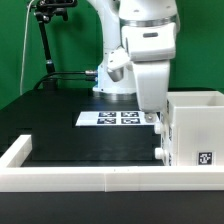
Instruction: Assemble drawer
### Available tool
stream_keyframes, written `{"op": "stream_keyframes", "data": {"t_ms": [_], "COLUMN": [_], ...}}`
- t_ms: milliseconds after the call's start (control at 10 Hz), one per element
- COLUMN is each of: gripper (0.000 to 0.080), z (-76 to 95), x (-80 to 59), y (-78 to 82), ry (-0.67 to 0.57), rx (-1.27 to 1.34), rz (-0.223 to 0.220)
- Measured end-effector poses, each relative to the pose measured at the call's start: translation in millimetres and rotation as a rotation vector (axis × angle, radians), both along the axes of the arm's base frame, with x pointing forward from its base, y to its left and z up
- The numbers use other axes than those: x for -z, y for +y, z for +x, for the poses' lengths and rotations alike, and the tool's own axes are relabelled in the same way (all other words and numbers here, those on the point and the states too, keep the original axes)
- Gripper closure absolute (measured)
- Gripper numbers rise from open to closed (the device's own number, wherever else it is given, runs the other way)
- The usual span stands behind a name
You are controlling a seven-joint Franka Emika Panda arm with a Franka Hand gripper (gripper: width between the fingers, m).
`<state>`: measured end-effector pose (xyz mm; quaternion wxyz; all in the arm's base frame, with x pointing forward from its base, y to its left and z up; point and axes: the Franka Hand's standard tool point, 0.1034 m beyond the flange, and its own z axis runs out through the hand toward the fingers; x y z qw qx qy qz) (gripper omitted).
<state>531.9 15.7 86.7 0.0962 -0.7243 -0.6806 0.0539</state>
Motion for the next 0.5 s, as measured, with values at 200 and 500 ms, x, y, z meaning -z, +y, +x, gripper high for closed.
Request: {"op": "stream_keyframes", "data": {"t_ms": [200, 500], "gripper": [0.0150, 0.0150], "z": [-10.3, -20.4], "x": [-7.8, -22.0], "y": [-29.3, -51.7], "ry": [-0.001, -0.016], "rx": [0.042, 0.086], "rz": [-0.016, -0.039]}}
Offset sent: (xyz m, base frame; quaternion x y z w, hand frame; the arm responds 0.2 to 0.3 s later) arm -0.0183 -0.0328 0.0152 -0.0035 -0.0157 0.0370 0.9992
